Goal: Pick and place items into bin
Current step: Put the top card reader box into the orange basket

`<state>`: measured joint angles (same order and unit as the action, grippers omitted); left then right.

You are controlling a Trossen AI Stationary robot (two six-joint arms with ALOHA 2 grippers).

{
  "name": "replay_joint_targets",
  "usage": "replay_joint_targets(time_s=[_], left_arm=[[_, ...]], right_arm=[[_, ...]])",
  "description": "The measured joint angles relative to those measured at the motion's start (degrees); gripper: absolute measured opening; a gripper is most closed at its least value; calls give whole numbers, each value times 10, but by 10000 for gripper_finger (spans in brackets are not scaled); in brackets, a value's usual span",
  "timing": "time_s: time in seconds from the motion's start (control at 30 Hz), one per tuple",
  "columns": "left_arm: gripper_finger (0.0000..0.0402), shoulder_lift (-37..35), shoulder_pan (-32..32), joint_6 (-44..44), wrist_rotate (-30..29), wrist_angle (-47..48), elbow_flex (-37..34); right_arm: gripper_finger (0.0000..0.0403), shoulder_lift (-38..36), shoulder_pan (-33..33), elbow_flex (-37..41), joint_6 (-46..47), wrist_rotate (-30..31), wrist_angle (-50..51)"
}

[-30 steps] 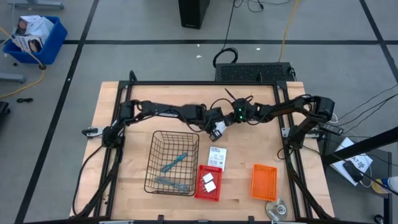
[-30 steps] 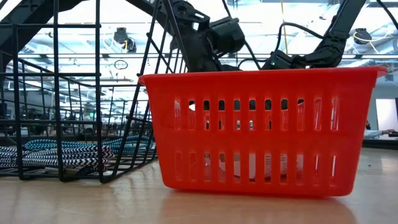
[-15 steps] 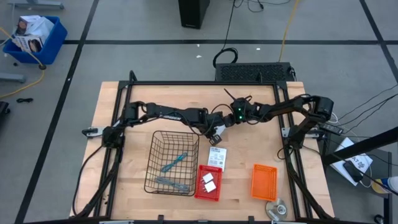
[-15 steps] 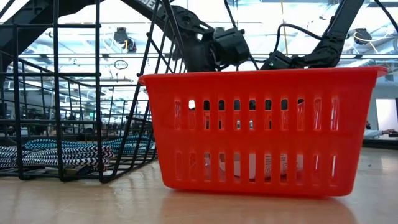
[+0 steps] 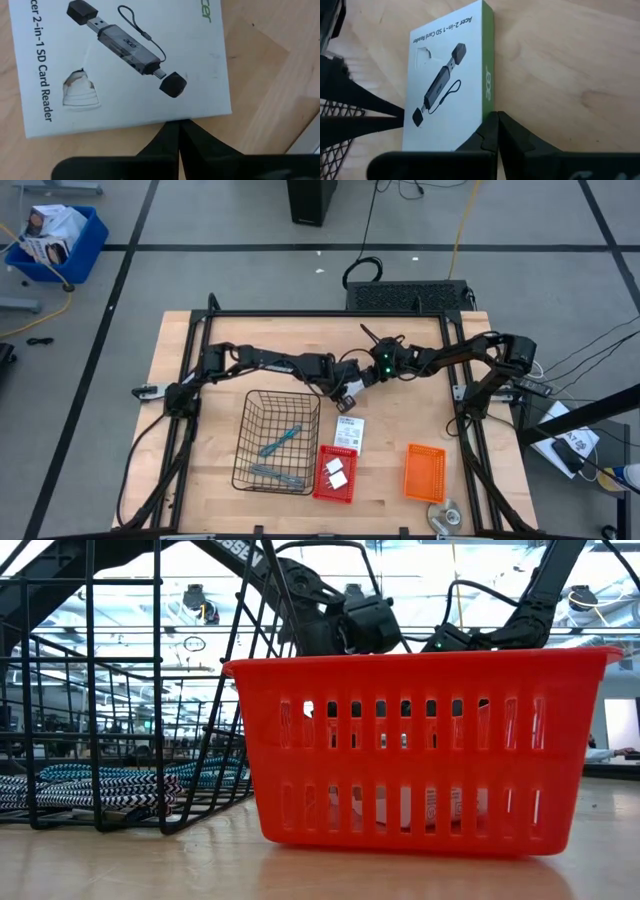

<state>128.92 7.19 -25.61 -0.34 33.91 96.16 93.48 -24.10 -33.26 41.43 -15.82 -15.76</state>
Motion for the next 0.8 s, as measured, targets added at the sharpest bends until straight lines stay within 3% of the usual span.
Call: replay_joint_targets(time_s=[0.1,0.4,0.8], left_arm=[[10,0,-3,5,4,0,0],[8,-3,-5,89,93,13,-1],[9,-10,-5,209,123,62,-1]], right_arm=[[0,0,0,0,-3,-16,-3],[0,0,-10,0,-61,-109,16],[0,0,-28,0,-105,-248,13]])
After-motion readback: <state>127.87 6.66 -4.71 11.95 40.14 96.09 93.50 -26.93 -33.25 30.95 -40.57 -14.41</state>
